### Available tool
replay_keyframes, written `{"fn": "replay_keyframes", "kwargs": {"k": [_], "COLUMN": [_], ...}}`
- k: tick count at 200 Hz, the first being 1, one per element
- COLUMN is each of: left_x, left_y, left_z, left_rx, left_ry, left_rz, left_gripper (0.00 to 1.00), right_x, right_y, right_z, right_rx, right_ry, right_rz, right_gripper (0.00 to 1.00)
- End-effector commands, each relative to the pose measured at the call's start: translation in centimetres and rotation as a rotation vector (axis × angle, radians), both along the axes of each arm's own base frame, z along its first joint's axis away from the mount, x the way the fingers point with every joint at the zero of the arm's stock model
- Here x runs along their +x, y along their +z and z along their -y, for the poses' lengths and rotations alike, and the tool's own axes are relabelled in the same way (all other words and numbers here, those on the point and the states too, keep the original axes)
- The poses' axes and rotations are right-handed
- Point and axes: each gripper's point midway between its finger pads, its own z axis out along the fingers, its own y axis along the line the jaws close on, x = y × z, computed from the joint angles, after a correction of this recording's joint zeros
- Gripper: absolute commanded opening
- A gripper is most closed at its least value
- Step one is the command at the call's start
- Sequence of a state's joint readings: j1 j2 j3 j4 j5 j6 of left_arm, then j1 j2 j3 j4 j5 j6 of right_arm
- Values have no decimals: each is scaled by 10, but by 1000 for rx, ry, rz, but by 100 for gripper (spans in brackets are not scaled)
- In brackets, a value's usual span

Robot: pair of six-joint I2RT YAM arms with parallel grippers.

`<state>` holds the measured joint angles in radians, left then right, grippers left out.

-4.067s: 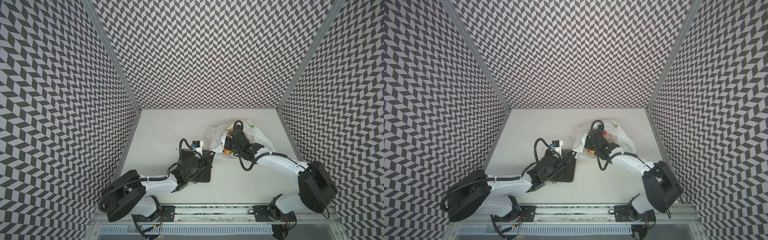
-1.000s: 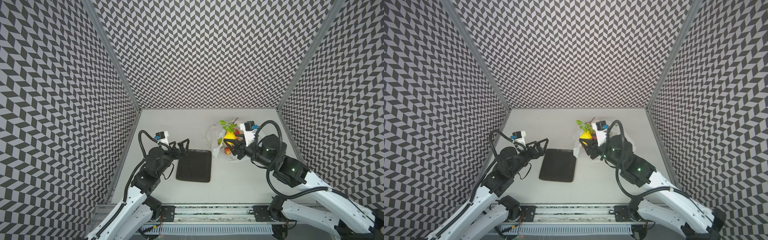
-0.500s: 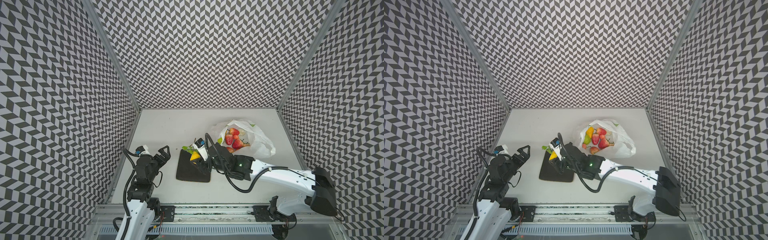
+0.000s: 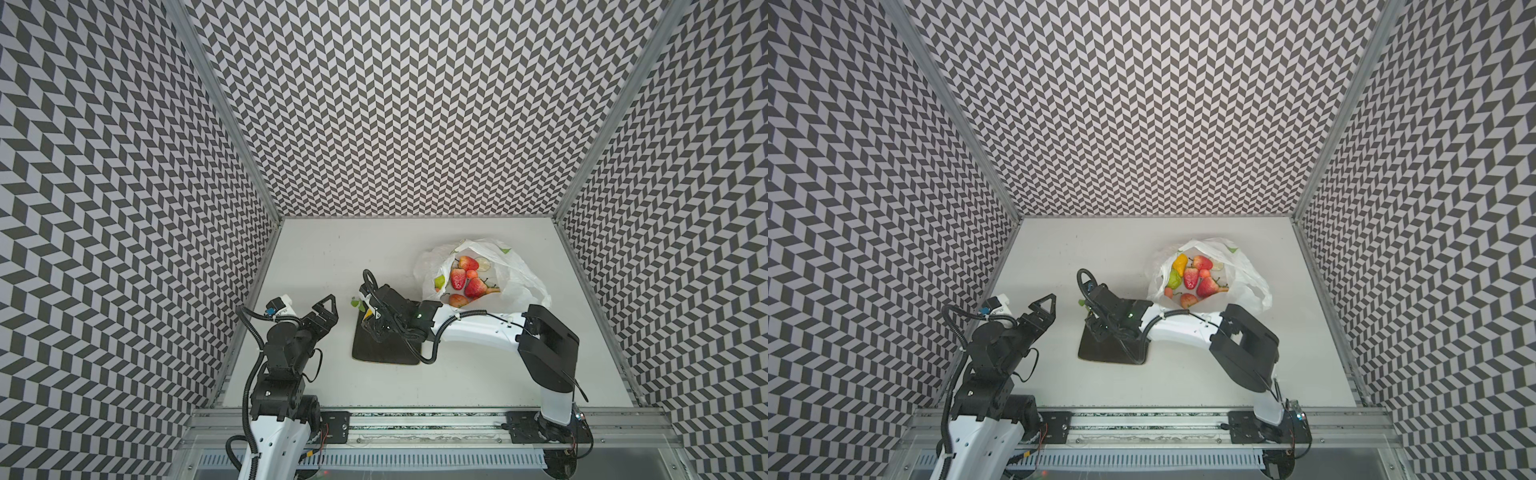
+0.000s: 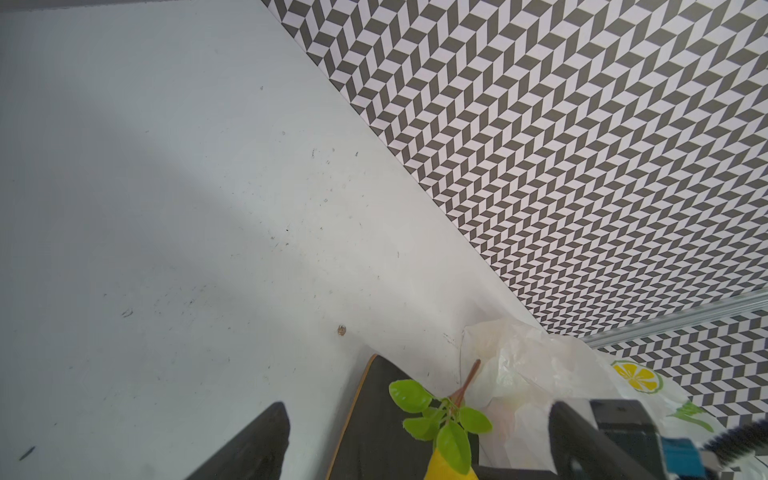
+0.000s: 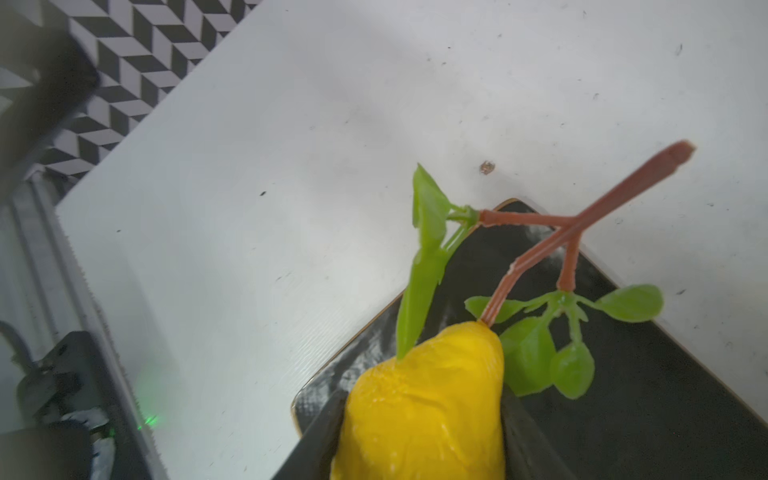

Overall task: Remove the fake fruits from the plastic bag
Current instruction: 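Move the pear over the black tray and open the right gripper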

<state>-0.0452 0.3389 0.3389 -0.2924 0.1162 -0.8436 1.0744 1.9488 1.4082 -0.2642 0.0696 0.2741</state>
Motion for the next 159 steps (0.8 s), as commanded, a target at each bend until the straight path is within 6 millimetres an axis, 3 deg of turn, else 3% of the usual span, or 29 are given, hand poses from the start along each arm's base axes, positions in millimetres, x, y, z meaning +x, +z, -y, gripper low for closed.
{"fn": "replay_keyframes", "kwargs": {"k": [1,19,49,136,159], "left_x": [2,5,6,9,9], "left_y": [11,11,7,18,19], "left_z": [4,7,11,24,25], "left_rx": [-14,-15,-9,-27,-21], "left_ry": [-24,-38,-68,-141,-150], "left_rz": [23,23,11,64,69], "left_gripper": [97,97,97,97,97], "right_x": [18,26,41,47,48], "right_y": [4,-10,-13,-42,-44], "right_z": [-11,-12,-10,-17,-14], "right_rx": [31,13,18,-32,-49], "right_ry": [-34,-39,-54,-37,-39], "right_rz": [10,-6,-5,-17,-8], "right_gripper": [38,38,39,41,54]}}
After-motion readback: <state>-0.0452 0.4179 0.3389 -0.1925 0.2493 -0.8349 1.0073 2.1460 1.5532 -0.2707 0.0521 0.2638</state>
